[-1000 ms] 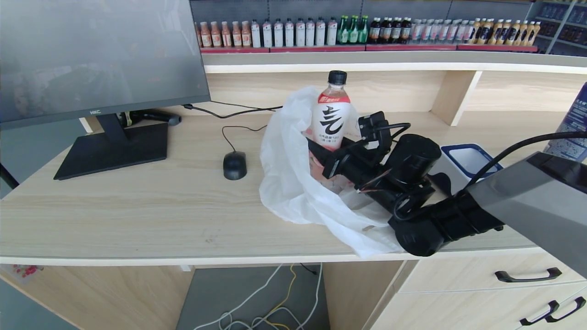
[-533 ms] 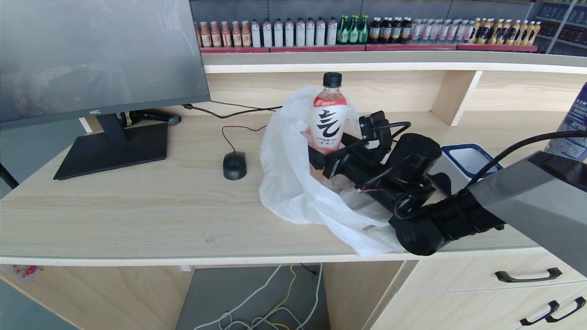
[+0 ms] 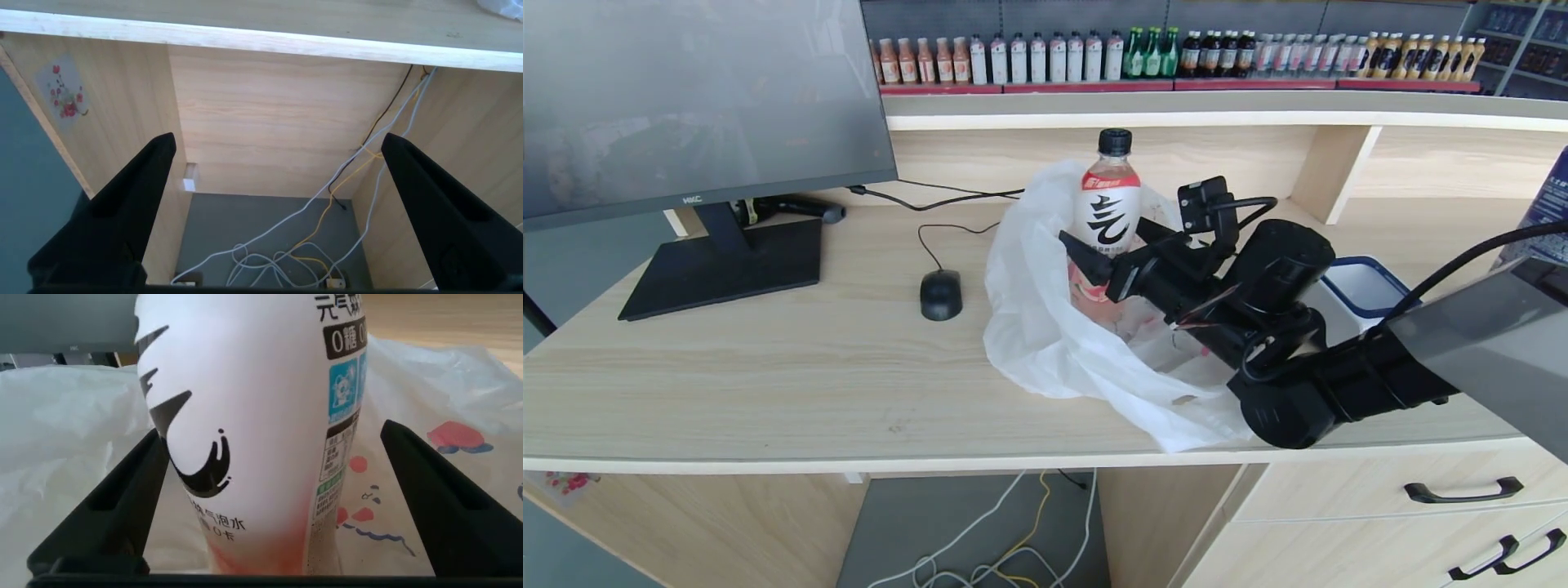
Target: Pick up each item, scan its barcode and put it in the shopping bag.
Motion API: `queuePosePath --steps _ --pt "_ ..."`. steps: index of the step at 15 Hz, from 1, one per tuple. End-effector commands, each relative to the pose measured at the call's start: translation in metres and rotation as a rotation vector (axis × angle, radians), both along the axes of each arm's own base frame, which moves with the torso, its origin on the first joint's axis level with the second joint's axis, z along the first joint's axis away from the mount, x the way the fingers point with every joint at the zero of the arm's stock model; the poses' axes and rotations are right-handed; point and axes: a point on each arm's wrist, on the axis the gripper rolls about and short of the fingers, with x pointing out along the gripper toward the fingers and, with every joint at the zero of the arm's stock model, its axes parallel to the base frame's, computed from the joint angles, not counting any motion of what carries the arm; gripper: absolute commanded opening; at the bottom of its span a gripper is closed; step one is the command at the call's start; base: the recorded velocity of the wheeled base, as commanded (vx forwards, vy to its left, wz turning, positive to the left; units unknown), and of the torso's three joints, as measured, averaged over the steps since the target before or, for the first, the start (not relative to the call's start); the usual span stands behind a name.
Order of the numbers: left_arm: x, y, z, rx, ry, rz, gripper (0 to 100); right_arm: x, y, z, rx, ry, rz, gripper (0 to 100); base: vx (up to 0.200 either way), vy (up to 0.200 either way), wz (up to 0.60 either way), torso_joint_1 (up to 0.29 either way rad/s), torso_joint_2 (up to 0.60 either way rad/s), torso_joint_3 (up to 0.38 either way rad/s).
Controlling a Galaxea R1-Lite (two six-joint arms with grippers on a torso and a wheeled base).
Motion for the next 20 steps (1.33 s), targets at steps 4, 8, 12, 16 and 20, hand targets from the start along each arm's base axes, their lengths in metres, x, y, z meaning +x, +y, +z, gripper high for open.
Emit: queuePosePath --steps 4,8,12,16,20 --pt "0.000 0.000 0.000 0.000 0.000 0.001 100 -0.023 -0.011 0.018 -0.014 -0.027 -0.009 100 0.000 0.000 0.00 0.000 0.00 0.000" --pt "0.000 0.000 0.000 0.000 0.000 -0.001 100 -0.044 -0.023 0.028 -0.034 -0.043 -0.020 100 0.000 0.000 0.00 0.000 0.00 0.000" --pt "0.000 0.000 0.000 0.000 0.000 0.001 100 -0.077 -0.042 0.039 -0.054 -0.062 -0.039 100 0.000 0.000 0.00 0.000 0.00 0.000" --pt "0.000 0.000 0.000 0.006 0.000 -0.001 100 -0.092 -0.048 0.041 0.035 -0.081 -0.146 100 0.000 0.000 0.00 0.000 0.00 0.000" --pt "0.000 0.000 0.000 0.007 0.000 -0.001 100 -0.109 -0.034 0.043 0.148 -0.105 -0.195 100 0.000 0.000 0.00 0.000 0.00 0.000"
